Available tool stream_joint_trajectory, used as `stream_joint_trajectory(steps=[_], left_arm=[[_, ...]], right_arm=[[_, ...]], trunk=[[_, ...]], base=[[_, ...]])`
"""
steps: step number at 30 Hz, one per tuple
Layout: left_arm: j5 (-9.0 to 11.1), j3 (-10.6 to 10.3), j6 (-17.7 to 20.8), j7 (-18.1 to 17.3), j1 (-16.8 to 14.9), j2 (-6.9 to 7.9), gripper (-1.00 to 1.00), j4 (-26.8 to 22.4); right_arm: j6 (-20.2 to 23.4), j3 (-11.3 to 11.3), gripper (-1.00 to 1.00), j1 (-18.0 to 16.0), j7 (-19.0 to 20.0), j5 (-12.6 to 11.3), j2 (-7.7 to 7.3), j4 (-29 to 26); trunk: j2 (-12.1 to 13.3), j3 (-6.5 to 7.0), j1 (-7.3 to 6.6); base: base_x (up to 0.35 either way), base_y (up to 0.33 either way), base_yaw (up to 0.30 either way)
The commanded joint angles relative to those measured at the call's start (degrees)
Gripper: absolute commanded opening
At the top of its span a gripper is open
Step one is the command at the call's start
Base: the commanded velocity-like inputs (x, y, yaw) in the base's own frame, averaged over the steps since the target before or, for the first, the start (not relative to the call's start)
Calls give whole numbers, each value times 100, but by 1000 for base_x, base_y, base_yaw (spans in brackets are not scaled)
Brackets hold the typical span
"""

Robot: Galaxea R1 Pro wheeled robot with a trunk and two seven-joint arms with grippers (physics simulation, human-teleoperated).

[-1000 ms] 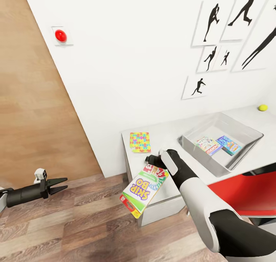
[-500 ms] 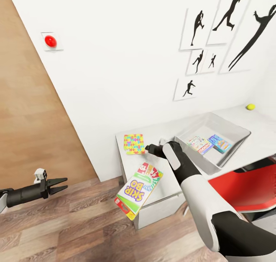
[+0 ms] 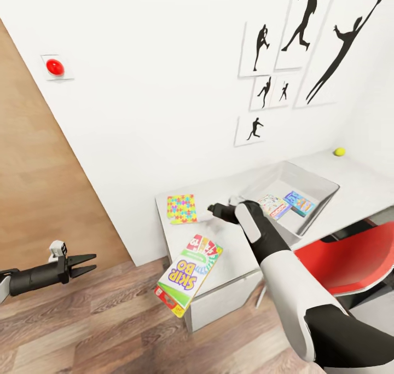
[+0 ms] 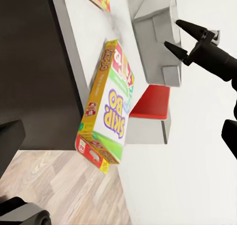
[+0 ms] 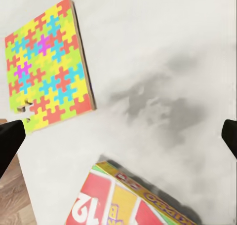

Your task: Put all the toys in the child's room - the three board games (two on the bed and one on the table), the two jigsaw puzzles on the table, and the tennis ball on the table - inside the toy box on the table in the child's room.

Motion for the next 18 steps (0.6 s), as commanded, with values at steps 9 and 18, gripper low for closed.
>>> stream_joint_trajectory(steps=[9,18], left_arm=[[35,-22,-193,18,-5,8,100,34],[5,-19,-446,176,-5,8,100,65]], right_arm=[[178,3,100,1160,1458,-78,-303,-1805],[162,-16,100,2670,3422,-74,-538,-3164]], trunk=[[-9,67,3],[-9,144,3]], base=[[0,0,-139],[0,0,-141]])
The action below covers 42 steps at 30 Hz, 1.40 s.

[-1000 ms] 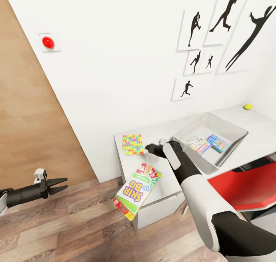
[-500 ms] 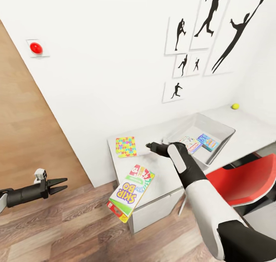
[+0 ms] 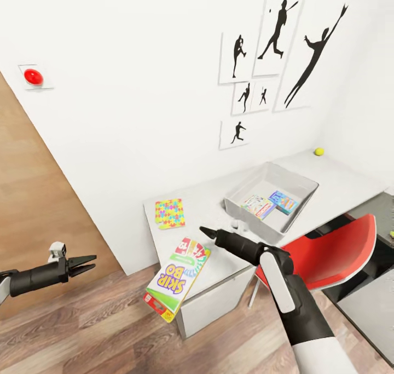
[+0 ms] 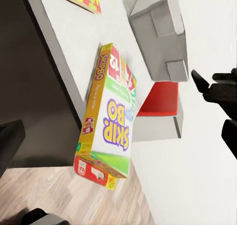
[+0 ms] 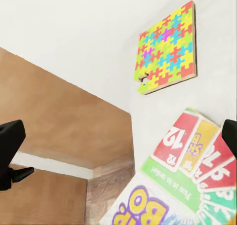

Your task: Put all the toys in the child's room - the three board games (two on the bed and one on the table), the two jigsaw puzzles on the table, and the tennis ball on the table - inside the toy box on the table in the child's room.

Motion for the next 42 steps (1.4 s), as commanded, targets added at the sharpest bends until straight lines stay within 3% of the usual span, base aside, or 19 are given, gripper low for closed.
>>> stream_joint_trajectory(steps=[1,3,8,14,29,34,42], left_arm=[[28,-28,31,48,-5,6,100,5],[-2,-30,-9,218,-5,1,100,9],[-26,-27,-45,513,-5,-31,100,13],[-32,-24,-55,645,-5,-56,100,15],[-31,-28,-243,779,-5,-66,100,26],[-5,-9,-229,1025,-24,-75,100,500],[7,-6,-216,1065,-68,-32,100,1017]], right_arm=[[-1,-8,100,98,199,7,-12,-47],[-136,-7,100,314,704,31,-39,-125],[-468,0,100,523,1471,75,-63,-194],[-577,24,100,584,1836,98,-70,-277],[-657,21,100,681,1961,111,-74,-321],[-653,6,100,687,1963,111,-75,-303],[-653,2,100,688,1962,111,-75,-294]], trunk=[[-8,0,3],[-8,17,3],[-8,60,3],[-8,110,3],[-8,149,3],[-8,149,3],[-8,149,3]], base=[[0,0,-142],[0,0,-142],[0,0,-142],[0,-41,-142],[0,-132,-42],[0,-6,-1],[0,21,0]])
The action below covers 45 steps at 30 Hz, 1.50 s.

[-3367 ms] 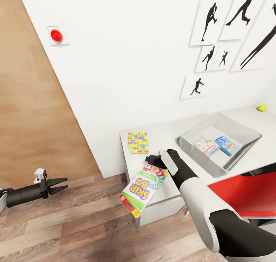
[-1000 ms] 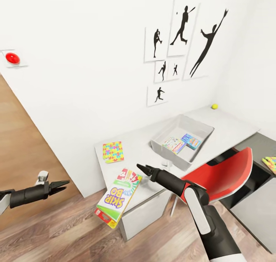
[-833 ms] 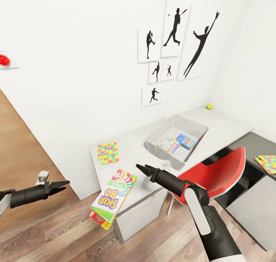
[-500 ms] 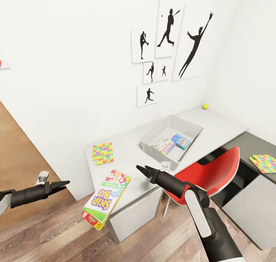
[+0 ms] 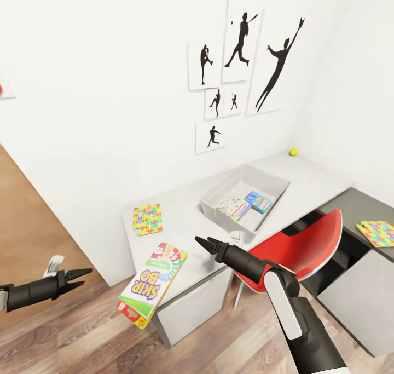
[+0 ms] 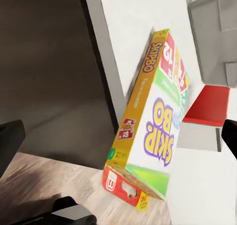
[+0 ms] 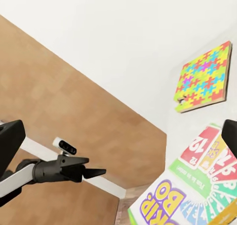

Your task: Put all the toys in the child's room - the three board games (two on the bed and one on the table), the two jigsaw puzzles on the table, and the tennis ball on the table - inside the toy box on the table in the child's room.

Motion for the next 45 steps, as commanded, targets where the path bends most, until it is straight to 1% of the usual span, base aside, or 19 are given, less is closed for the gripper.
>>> stream_joint_trajectory(steps=[1,7,14,18,23,24,25,30,32,40,43,44,45], left_arm=[[47,-28,41,-3,-7,6,100,27],[54,-28,8,-54,-12,1,100,107],[67,-32,-23,-76,-13,-23,100,120],[71,-48,-23,-81,-13,-31,100,132],[73,-59,-23,-86,-13,-39,100,154],[74,-62,-22,-87,-13,-40,100,158],[74,-62,-22,-87,-13,-40,100,159],[75,-69,-17,-85,-13,-47,100,162],[77,-70,-15,-86,-13,-48,100,163],[84,-61,-8,-128,-13,-50,100,164],[80,-70,-6,-244,-13,-50,100,164],[74,-74,-2,-323,-13,-55,100,167],[69,-75,1,-364,-13,-63,100,175]], right_arm=[[44,-6,100,-4,-5,-36,3,-2],[49,-8,100,-4,-4,-36,2,1],[52,-8,100,-4,9,-38,-2,-21],[56,-9,100,-4,87,-40,-14,-27],[55,-9,100,-4,417,-49,-153,-75],[51,-9,100,-4,570,-51,-216,-136],[49,-8,100,-4,643,-52,-241,-167],[51,-13,100,-1,946,-80,-321,-280],[53,-15,100,1,990,-93,-331,-311],[70,-13,100,4,1111,-127,-351,-453],[84,-18,100,4,1356,-130,-376,-475],[88,-21,100,5,1583,-131,-414,-480],[86,-22,100,5,1719,-132,-442,-483]], trunk=[[-9,-9,3],[-9,-9,3],[-9,-9,3],[-9,-9,3],[-9,-9,3],[-9,-9,3],[-9,-9,3],[-9,-9,3],[-9,-9,3],[-330,-153,178],[-451,-207,244],[-491,-225,266],[-531,-243,288]], base=[[0,167,0],[0,125,0],[0,20,0],[0,4,0],[0,1,0],[0,0,0],[0,0,0],[0,0,0],[0,0,0],[0,0,0],[0,0,0],[0,0,0],[0,0,0]])
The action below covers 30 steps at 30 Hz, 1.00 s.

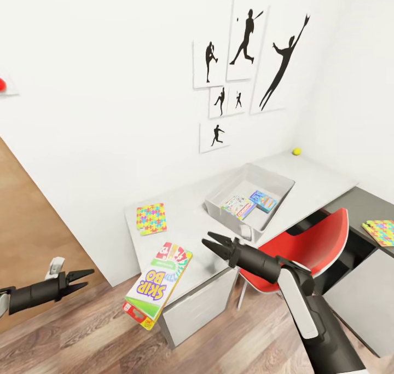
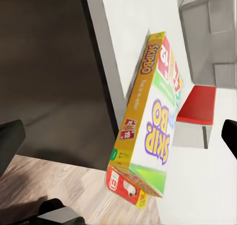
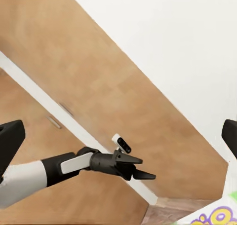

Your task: Put all the toys in the child's room - the three board games (two on the bed and one on the table), the two jigsaw puzzles on the table, and the tennis ball on the table - inside the toy box on the table in the child's room.

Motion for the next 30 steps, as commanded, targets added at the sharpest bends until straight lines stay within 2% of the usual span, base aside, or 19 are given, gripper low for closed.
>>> stream_joint_trajectory(steps=[1,7,11,14,19,22,30], left_arm=[[43,-34,46,-44,-6,-5,100,18],[7,-43,66,-258,-6,-65,100,169],[-5,-58,71,-316,-6,-87,100,209],[-7,-111,72,-330,-6,-112,100,223],[-5,-365,70,-344,-6,-140,100,237],[-5,-438,66,-354,-6,-144,100,249],[-11,-473,66,-353,-6,-156,100,262]], right_arm=[[36,5,100,-4,142,-43,-35,-2],[1,2,100,-4,1153,-38,-259,-3],[-10,-45,100,-4,1461,-37,-315,-3],[6,-143,100,-4,1535,-40,-327,-3],[60,-376,100,-4,1592,-48,-331,3],[74,-433,100,-4,1603,-51,-333,8],[84,-502,100,-4,1618,-55,-339,42]], trunk=[[-50,-27,24],[-290,-134,156],[-451,-206,244],[-571,-260,310],[-771,-350,420],[-892,-404,486],[-1213,-547,661]], base=[[0,0,0],[0,0,0],[0,0,0],[0,0,0],[0,0,0],[0,0,0],[0,0,0]])
